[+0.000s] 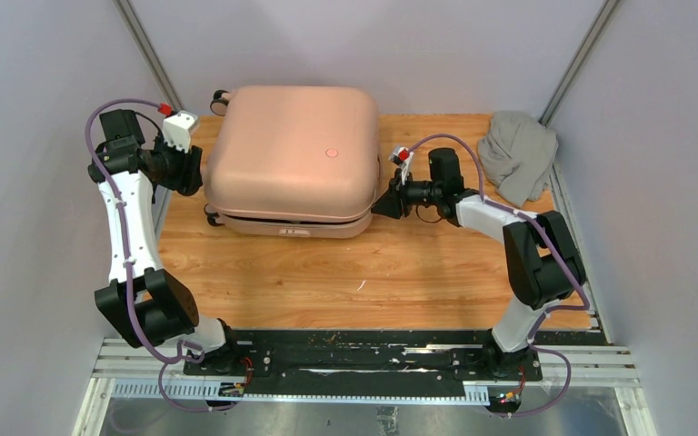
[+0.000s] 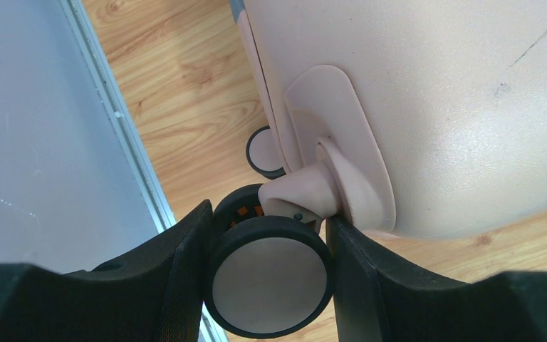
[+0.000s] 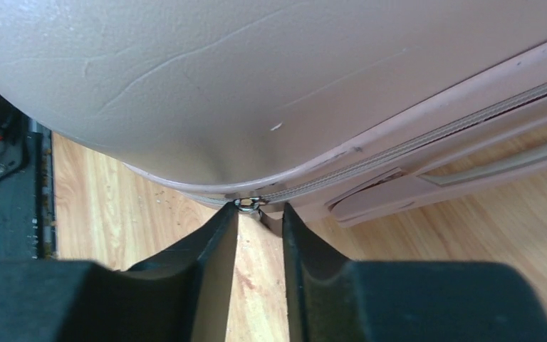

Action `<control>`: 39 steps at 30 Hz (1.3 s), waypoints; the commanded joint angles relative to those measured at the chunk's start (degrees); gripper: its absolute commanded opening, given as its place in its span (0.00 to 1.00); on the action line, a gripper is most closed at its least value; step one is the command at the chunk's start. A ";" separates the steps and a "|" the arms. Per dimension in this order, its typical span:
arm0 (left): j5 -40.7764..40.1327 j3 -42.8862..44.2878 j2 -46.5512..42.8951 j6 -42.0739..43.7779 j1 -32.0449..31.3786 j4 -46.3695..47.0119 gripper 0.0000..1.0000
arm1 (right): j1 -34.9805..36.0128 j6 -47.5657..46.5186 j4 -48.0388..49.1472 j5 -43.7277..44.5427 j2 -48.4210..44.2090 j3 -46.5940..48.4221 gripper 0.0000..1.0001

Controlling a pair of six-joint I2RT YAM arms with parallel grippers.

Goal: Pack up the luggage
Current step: Zip the luggage at the corner of the board.

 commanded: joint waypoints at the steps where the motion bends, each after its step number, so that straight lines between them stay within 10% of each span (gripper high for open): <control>1: 2.47 3.38 -1.62 -0.26 -0.64 1.63 0.00 | 0.95 2.29 3.86 0.79 0.76 -0.24 0.29; 5: 2.46 3.20 -1.86 -0.20 -0.77 1.60 0.00 | 2.14 2.63 4.01 4.24 -0.41 -0.61 0.38; 11: 2.50 3.03 -2.13 -0.36 -0.89 1.62 0.00 | 3.85 2.42 4.08 8.54 -3.10 -1.30 0.00; 39: 3.77 0.42 -4.65 -3.56 -4.77 1.62 0.00 | 15.35 2.93 6.97 17.20 -17.31 -14.29 0.00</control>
